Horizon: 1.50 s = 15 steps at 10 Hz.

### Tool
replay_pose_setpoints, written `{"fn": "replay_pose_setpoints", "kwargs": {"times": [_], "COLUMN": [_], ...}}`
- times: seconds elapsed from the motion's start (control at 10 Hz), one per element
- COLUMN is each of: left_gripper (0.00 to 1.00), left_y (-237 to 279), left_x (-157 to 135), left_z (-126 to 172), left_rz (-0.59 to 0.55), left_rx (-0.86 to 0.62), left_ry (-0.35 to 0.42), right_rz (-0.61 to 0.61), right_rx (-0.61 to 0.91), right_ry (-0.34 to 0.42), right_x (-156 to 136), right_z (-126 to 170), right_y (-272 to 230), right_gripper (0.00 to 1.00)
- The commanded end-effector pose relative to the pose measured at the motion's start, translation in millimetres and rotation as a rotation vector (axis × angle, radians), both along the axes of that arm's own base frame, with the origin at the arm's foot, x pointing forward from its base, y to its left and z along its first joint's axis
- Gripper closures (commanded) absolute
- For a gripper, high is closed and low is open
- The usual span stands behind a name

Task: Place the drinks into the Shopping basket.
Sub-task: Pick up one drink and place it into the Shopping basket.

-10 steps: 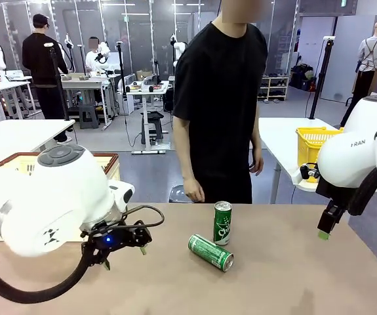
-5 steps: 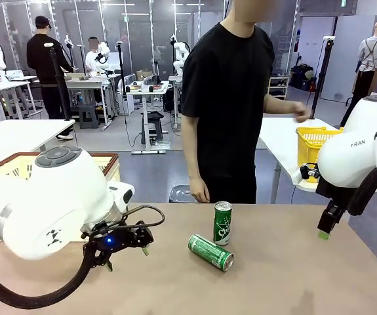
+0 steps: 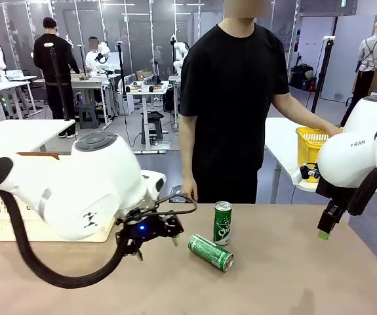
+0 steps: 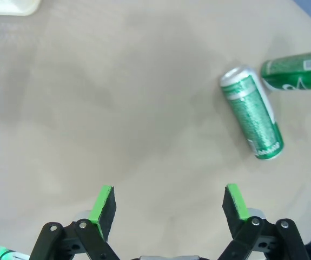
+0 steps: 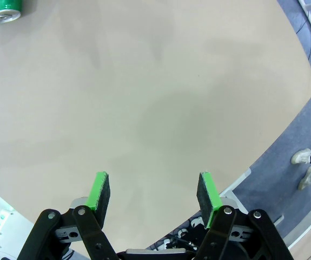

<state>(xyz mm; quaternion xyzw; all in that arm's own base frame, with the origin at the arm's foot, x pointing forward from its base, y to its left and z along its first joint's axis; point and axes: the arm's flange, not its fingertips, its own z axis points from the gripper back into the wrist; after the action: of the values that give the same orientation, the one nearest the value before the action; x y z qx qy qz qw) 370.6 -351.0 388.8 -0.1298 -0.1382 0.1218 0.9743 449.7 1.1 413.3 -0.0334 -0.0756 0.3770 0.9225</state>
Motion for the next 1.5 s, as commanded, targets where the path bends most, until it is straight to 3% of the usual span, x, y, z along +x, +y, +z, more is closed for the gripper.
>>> {"fn": "replay_pose_setpoints", "kwargs": {"times": [0.0,0.8,1.0,1.4], "left_gripper": [0.0,0.0,0.0,0.0], "left_y": [-27,-20,-37,-91], "left_x": [9,6,10,28], "left_z": [-4,-3,-11,-24], "left_rz": [0.006,-0.015,-0.016,0.108], "left_rx": [0.052,0.024,-0.052,-0.046], "left_ry": [0.003,-0.002,0.021,0.011], "right_rz": [-0.001,-0.001,-0.001,-0.001], "right_rx": [0.0,0.0,0.0,0.0], "right_ry": [0.001,0.001,0.001,0.001], "right_x": [0,0,0,0], "right_z": [0,0,0,0], "right_y": [0,0,0,0], "right_gripper": [0.19,0.19,0.19,0.19]}}
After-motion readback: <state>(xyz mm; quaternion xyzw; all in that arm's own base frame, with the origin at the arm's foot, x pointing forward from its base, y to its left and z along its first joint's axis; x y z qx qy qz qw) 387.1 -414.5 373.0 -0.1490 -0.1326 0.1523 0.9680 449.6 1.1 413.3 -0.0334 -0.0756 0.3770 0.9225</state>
